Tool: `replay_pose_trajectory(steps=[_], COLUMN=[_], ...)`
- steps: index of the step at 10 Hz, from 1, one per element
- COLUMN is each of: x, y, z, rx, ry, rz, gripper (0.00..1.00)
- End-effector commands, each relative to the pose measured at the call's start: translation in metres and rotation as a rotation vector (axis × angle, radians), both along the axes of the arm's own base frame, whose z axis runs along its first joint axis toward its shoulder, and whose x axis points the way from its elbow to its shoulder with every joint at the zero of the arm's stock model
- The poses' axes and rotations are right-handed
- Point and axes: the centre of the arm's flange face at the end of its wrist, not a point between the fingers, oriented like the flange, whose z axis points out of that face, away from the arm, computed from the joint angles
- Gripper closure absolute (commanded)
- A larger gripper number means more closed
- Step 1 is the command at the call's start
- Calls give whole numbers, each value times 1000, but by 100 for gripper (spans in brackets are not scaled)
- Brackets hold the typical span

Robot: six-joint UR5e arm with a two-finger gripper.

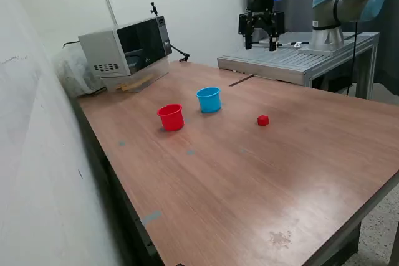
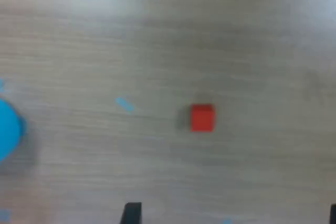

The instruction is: Place red objects in the red bin, and blue objects in the blue bin.

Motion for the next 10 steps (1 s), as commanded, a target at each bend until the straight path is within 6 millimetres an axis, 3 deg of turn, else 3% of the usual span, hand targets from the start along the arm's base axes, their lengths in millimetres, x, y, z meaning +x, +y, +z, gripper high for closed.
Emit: replay_pose_trajectory(steps=[1,5,10], x=[22,-4,-20], y=[-29,-25,-24], z=[-27,-118,-181], rx=[-10,-6,-5], ry=[-52,-141,-153], rz=[73,69,65], gripper=[0,0,0])
